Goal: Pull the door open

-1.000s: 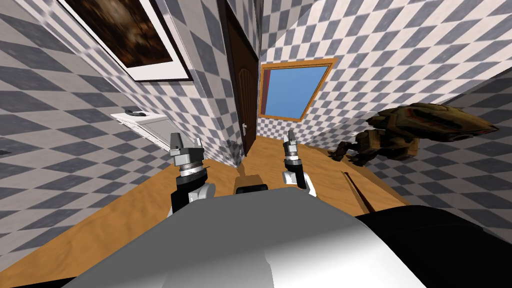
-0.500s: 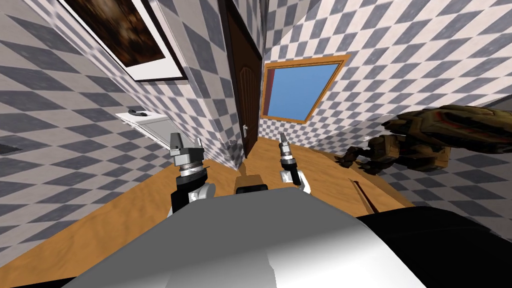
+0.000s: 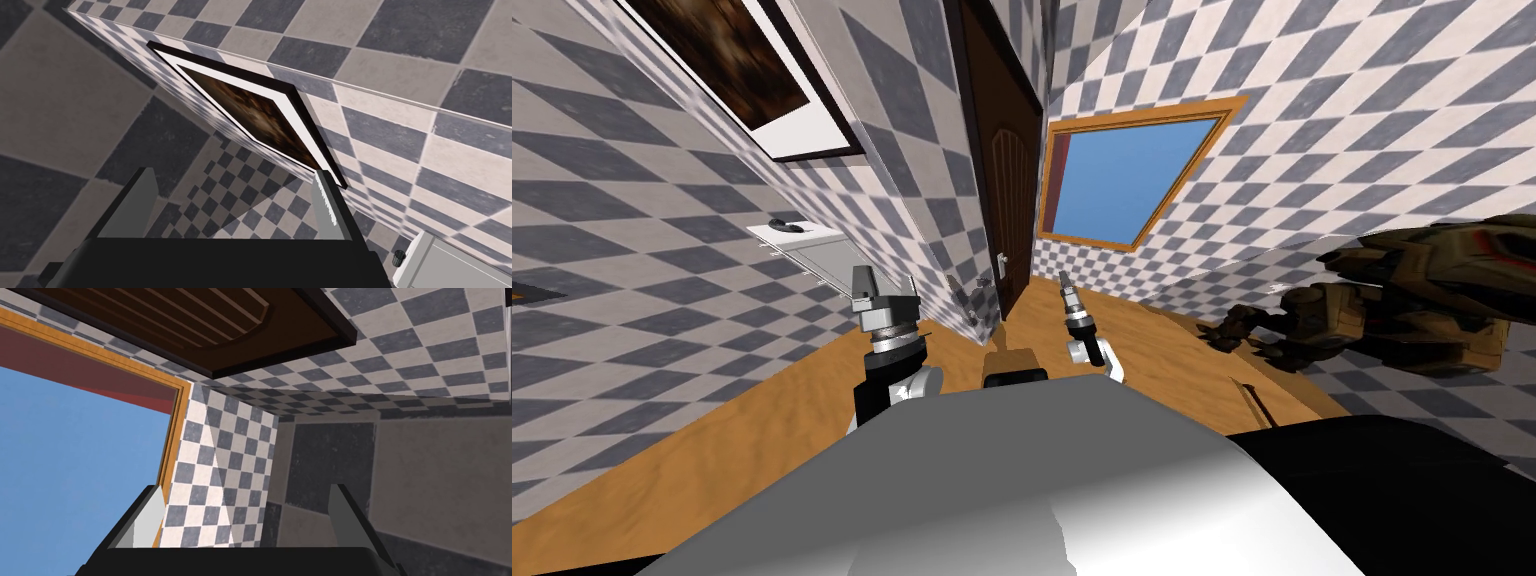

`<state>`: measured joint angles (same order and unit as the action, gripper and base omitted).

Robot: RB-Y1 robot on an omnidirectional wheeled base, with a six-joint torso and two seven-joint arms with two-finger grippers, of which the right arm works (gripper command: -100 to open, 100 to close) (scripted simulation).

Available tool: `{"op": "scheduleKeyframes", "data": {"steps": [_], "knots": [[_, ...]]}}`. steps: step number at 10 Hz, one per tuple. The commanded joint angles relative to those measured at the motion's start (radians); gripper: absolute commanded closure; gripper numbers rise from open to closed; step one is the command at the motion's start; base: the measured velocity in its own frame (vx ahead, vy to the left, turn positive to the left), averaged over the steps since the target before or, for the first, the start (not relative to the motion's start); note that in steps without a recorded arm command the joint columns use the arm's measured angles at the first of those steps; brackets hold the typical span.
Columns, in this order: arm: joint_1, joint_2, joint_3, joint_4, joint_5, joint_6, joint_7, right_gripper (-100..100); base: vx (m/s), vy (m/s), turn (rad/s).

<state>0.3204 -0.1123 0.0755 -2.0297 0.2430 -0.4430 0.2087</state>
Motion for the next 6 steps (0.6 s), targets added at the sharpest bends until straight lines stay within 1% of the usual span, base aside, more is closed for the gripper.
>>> {"op": "scheduleKeyframes", "data": {"steps": [1,3,5,6], "knots": [[-0.013,-0.009,0.005,0.028,0.010,-0.003,0.014,-100,0.108,-0.063,0.062],[-0.040,-0.022,0.024,0.081,0.038,-0.008,0.050,-100,0.121,-0.086,0.105],[-0.067,-0.035,0.044,0.136,0.067,-0.013,0.087,-100,0.186,-0.123,0.150],[-0.074,-0.038,0.049,0.150,0.075,-0.014,0.097,-100,0.175,-0.112,0.094]]}}
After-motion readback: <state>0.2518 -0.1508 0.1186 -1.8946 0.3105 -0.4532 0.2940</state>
